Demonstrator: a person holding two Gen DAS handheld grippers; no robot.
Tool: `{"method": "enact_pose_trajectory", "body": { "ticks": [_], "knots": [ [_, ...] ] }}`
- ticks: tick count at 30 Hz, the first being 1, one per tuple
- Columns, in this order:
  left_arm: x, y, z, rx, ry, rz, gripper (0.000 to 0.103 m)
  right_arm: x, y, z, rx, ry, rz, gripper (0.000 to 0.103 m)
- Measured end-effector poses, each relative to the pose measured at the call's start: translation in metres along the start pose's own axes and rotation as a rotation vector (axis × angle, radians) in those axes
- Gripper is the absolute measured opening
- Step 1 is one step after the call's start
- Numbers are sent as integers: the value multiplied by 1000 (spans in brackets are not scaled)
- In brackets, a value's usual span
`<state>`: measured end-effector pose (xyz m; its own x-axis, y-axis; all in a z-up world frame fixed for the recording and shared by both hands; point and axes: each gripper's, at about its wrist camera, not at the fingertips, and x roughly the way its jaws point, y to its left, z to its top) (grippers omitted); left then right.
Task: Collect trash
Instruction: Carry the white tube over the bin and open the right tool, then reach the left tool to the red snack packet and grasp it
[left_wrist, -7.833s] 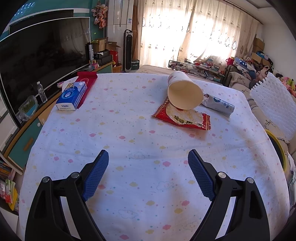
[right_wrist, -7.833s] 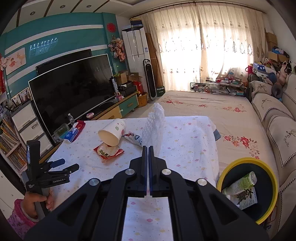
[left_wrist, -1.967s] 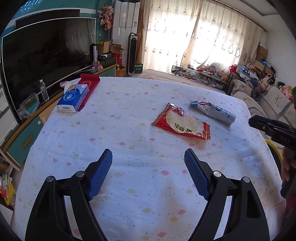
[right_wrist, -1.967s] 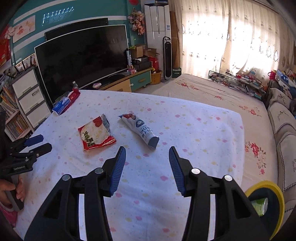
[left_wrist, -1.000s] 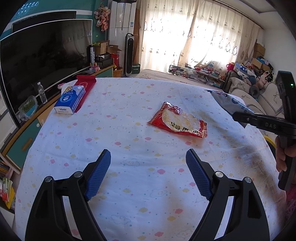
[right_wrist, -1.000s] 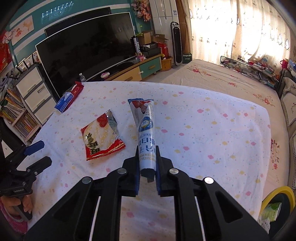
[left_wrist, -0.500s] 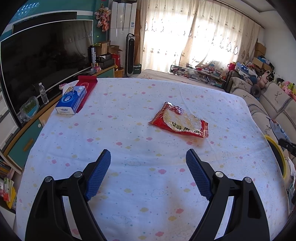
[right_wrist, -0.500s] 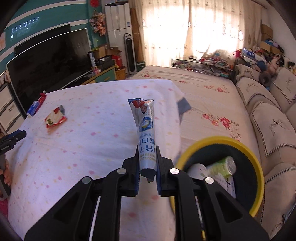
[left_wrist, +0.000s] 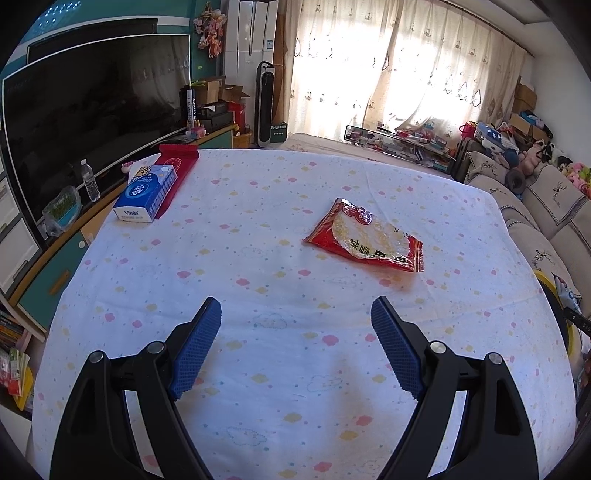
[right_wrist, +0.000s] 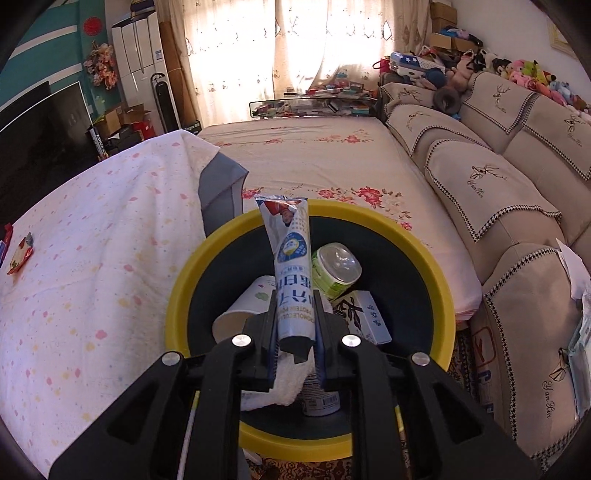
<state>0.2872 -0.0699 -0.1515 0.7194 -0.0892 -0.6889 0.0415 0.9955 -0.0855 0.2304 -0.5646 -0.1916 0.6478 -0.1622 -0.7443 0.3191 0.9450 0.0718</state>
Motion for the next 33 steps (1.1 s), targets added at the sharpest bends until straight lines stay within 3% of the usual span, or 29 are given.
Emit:
{"method": "enact_pose_trajectory", "body": {
  "ticks": [2, 3, 12, 19, 25, 33],
  "knots": [
    [0, 0, 0, 1, 0, 1, 82, 3, -4, -2, 19, 6, -5, 40],
    [0, 0, 0, 2, 1, 1, 82, 4, -5, -3, 27, 4, -7, 43],
    [5, -10, 1, 22, 23, 4, 87, -11, 7, -5, 36, -50, 26, 45],
    [17, -50, 18, 121, 57, -19, 94, -19, 10, -3, 46, -76, 66, 46],
    [38, -82, 44, 208, 62, 6, 94, -22, 0, -6, 75, -80, 82, 46],
    [84, -91, 71, 211, 119, 5, 94, -13, 2, -7, 73, -60, 110, 47]
  ]
}}
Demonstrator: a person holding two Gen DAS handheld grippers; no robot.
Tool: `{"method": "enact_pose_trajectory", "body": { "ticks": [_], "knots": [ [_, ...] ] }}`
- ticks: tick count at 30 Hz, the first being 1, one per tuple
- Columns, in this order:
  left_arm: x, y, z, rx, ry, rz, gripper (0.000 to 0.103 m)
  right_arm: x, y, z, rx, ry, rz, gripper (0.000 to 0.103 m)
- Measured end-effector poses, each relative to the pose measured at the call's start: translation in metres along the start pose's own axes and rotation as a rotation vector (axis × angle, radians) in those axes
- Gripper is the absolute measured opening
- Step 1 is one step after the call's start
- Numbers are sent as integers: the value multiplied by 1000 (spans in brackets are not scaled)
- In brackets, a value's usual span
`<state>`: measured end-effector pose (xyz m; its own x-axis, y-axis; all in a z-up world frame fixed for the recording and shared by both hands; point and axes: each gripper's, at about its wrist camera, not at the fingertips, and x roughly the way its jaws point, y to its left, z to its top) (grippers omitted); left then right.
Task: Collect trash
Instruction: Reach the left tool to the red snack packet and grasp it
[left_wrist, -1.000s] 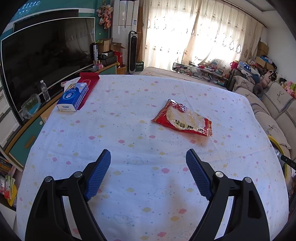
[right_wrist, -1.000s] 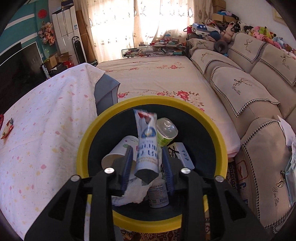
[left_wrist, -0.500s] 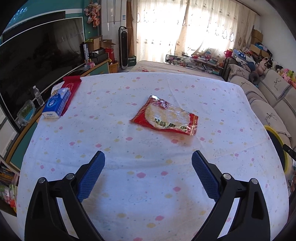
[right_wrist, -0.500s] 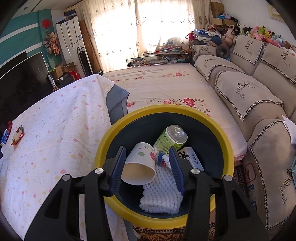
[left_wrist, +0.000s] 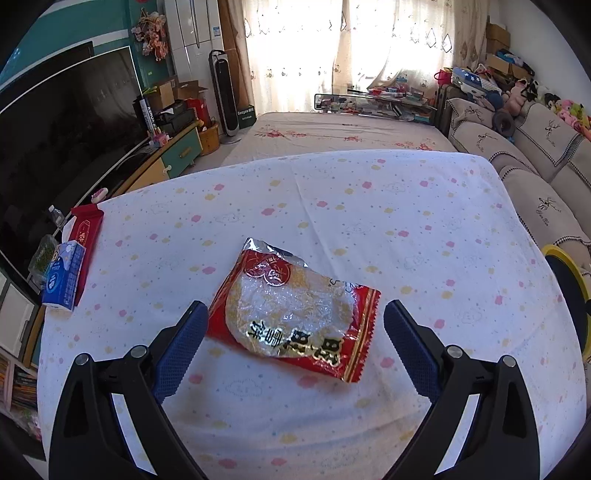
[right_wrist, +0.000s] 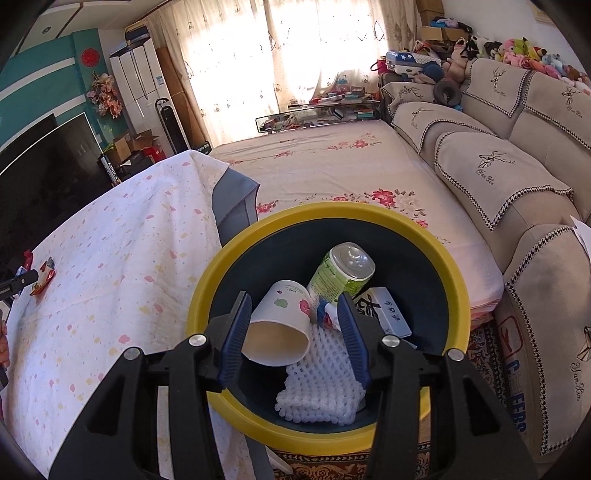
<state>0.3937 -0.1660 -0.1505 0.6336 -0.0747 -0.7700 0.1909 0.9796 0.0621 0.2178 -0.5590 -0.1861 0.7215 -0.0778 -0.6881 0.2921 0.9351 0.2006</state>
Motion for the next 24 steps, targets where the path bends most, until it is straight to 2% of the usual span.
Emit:
{"method": "enact_pose_trajectory", "body": {
  "ticks": [4, 9, 14, 16, 24],
  "knots": [
    [20, 3, 5, -11, 38, 4, 94, 4, 3, 1, -3, 3, 10, 47],
    [21, 11, 8, -68, 36, -1, 94, 8, 6, 2, -4, 9, 20, 47],
    [24, 24, 1, -141, 128, 28, 94, 11, 8, 2, -8, 12, 28, 47],
    [21, 26, -7, -170, 157, -9, 94, 11, 9, 2, -7, 9, 32, 47],
    [32, 26, 0, -204, 178, -26, 95, 8, 13, 3, -12, 1, 44, 47]
  ]
}}
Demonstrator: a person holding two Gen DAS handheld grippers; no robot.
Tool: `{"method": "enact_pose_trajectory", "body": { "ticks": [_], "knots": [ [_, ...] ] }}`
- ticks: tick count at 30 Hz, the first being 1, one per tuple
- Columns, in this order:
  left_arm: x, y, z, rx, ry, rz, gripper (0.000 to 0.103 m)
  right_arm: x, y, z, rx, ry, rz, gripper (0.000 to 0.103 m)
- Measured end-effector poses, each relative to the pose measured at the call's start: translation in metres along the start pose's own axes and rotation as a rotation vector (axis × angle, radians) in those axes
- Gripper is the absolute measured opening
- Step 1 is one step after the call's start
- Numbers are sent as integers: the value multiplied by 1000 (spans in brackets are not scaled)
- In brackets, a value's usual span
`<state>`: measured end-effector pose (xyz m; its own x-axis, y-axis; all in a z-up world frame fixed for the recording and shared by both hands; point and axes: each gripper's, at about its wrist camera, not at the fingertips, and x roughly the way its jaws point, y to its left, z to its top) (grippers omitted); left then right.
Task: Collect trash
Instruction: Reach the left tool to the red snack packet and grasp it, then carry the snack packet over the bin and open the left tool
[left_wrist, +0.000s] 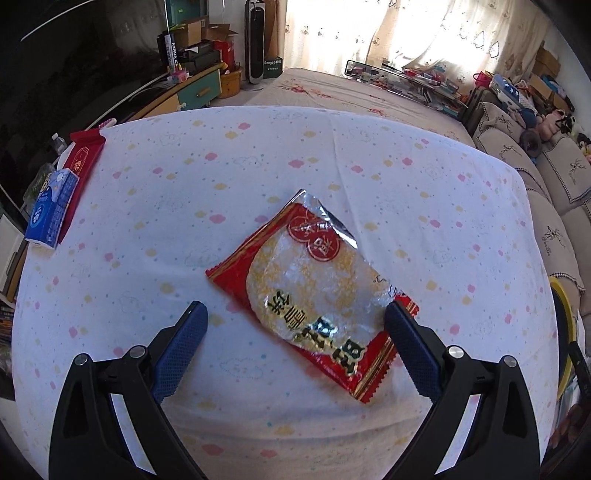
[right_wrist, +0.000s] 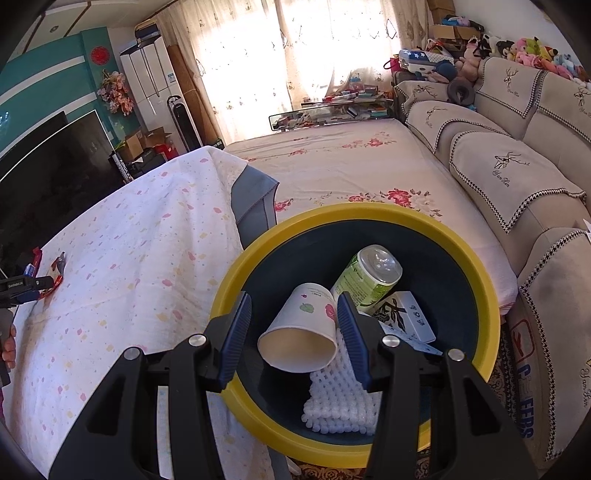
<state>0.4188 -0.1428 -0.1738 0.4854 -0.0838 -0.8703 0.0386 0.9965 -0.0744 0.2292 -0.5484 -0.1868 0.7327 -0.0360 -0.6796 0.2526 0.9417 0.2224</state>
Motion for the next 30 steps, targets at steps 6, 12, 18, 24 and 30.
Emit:
{"method": "enact_pose_trajectory", "body": {
  "ticks": [6, 12, 18, 24, 30],
  "knots": [
    [11, -7, 16, -21, 10, 25, 95, -1, -5, 0, 11, 0, -6, 47],
    [12, -21, 14, 44, -10, 79, 86, -1, -8, -1, 17, 1, -2, 47],
    [1, -35, 5, 125, -51, 29, 58, -4, -8, -2, 27, -5, 8, 47],
    [-22, -50, -3, 198, -106, -6, 26, -12, -9, -3, 31, -17, 11, 47],
    [-61, -74, -18, 253, -181, -44, 23, -27, -12, -3, 39, -45, 11, 47]
  ]
}}
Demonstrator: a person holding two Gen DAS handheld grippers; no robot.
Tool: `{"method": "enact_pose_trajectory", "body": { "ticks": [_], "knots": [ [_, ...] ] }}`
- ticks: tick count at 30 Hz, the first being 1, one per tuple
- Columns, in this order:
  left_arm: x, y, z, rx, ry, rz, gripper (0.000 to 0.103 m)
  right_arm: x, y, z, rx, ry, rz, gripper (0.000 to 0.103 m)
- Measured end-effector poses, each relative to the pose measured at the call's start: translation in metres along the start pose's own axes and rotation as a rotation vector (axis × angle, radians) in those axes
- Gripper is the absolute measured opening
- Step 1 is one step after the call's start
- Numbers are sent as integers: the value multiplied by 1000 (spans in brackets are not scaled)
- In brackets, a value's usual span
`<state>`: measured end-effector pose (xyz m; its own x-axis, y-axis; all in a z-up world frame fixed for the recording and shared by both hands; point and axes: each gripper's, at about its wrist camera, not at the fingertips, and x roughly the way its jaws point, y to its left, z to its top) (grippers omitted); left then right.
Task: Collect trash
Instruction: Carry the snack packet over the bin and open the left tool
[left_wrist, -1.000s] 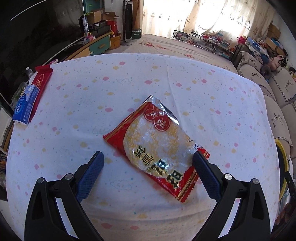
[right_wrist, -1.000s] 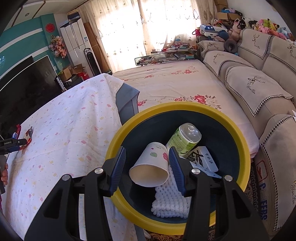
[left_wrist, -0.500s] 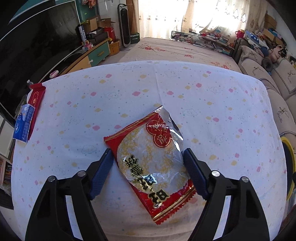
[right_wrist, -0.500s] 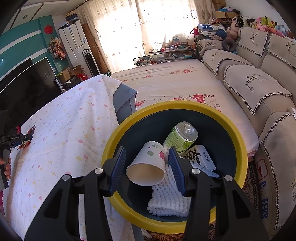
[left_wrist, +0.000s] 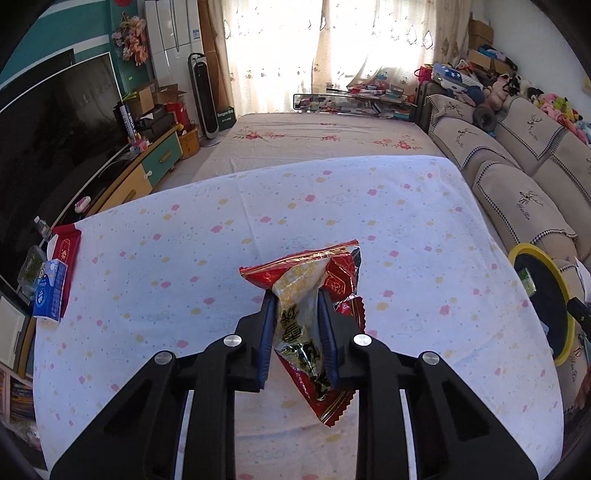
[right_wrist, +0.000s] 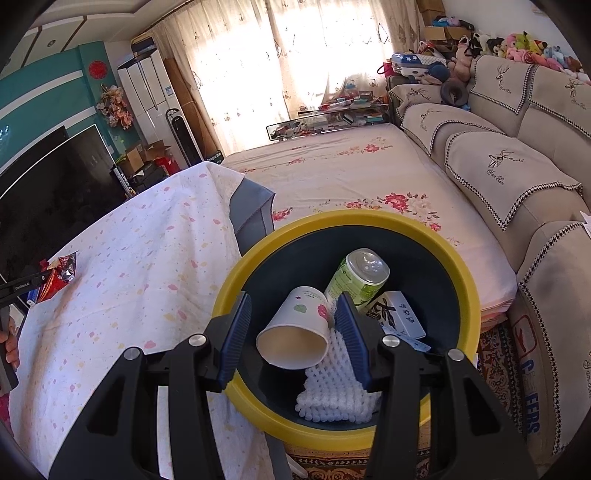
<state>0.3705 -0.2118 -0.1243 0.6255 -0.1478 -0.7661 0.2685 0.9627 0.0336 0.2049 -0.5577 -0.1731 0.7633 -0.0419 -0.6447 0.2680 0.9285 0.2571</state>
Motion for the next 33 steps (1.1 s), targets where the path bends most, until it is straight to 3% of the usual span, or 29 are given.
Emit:
{"method": "enact_pose_trajectory", "body": {
  "ticks": [11, 18, 25, 33],
  "knots": [
    [-44, -70, 4, 88, -56, -128, 23, -38, -14, -3, -7, -65, -31, 47],
    [-55, -152, 7, 172, -53, -239, 23, -64, -39, -3, 12, -110, -58, 47],
    [-40, -249, 5, 274, -1, -343, 23, -87, -72, -5, 38, -143, -102, 47],
    [4, -340, 2, 363, 84, -371, 23, -94, -104, -8, 96, -154, -109, 48]
  ]
}}
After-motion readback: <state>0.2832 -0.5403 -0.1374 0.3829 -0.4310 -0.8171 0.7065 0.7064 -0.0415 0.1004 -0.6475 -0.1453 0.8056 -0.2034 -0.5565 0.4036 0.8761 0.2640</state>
